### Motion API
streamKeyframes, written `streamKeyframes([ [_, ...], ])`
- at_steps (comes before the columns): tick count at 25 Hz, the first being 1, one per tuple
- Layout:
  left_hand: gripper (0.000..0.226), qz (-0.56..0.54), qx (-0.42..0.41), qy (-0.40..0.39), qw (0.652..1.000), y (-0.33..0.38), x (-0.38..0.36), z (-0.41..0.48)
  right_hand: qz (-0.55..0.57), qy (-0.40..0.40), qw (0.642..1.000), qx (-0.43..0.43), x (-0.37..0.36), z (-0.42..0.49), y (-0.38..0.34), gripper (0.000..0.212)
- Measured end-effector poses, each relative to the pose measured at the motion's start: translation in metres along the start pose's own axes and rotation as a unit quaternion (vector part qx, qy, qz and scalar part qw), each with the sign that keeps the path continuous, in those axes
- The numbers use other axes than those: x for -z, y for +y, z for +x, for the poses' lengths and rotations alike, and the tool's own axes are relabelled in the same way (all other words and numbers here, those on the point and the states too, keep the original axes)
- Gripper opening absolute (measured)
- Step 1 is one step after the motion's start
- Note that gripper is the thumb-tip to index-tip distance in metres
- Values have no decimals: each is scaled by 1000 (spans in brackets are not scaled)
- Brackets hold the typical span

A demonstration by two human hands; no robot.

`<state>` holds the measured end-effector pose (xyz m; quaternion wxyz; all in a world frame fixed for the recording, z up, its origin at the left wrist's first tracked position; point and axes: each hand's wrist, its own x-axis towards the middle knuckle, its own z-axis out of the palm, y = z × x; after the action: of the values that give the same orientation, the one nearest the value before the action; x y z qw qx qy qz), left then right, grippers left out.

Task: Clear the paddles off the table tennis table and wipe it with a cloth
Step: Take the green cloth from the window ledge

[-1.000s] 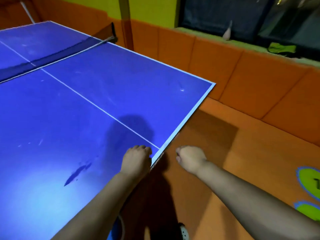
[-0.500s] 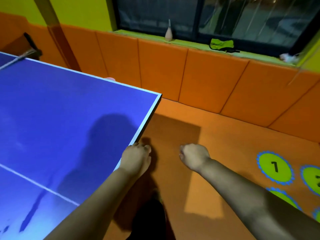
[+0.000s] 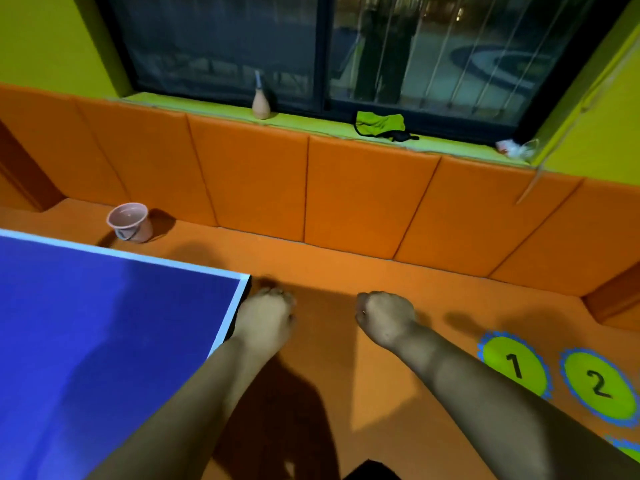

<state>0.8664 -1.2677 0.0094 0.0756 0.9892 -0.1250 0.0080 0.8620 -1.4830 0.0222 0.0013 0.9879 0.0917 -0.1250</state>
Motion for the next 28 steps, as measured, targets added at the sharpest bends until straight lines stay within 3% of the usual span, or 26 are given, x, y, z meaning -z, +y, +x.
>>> streamKeyframes([
  [7, 28, 21, -33, -12, 999, 44, -24, 188, 10, -3, 1000, -26, 24, 143, 121, 22],
  [14, 30, -41, -15, 7, 999, 97, -27, 382, 16, 21, 999, -21, 78, 300, 263, 23],
  [21, 26, -33, -7, -23, 999, 95, -47, 544, 49, 15, 999, -9, 101, 446, 343, 24],
  [28, 27, -14, -52, -25, 998, 68, -40, 735, 98, 30, 992, -79, 146, 602, 400, 22],
])
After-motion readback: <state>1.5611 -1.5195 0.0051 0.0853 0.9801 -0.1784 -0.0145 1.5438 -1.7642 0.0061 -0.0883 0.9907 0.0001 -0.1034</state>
